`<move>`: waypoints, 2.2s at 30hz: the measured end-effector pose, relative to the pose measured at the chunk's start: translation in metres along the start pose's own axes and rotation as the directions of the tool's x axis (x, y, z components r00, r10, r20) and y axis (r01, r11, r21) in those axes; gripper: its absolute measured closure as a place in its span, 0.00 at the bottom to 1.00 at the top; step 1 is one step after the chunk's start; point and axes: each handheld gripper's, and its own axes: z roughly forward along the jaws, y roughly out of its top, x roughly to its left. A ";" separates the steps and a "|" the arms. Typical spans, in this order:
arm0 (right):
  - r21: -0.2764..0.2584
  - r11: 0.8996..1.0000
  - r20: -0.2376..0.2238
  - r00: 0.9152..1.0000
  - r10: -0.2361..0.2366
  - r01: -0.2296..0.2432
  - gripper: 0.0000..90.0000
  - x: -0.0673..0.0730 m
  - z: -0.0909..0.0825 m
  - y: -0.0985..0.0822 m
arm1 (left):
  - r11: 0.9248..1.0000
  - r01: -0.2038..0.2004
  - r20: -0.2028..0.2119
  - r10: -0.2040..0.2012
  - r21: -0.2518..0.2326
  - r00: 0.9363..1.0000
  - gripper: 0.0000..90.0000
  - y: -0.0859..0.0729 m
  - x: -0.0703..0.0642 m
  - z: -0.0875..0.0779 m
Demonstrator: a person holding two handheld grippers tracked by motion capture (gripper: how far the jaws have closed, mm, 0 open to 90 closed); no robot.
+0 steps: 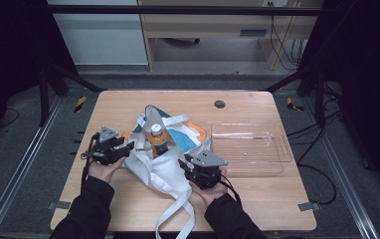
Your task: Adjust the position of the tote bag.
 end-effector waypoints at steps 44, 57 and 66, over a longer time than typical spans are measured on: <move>0.061 0.987 0.271 0.954 0.126 -0.147 0.96 -0.058 0.009 0.005 | 0.978 -0.062 0.033 0.057 0.201 0.998 0.96 -0.019 -0.003 0.022; 0.033 0.994 0.187 0.978 0.097 -0.104 0.80 -0.053 0.008 0.005 | 0.996 -0.032 0.034 0.029 0.083 0.999 0.82 -0.010 -0.001 -0.001; -0.015 0.996 0.139 0.986 0.091 -0.090 0.70 -0.053 -0.006 0.008 | 0.999 -0.020 0.065 0.023 -0.041 0.998 0.72 0.004 -0.004 -0.030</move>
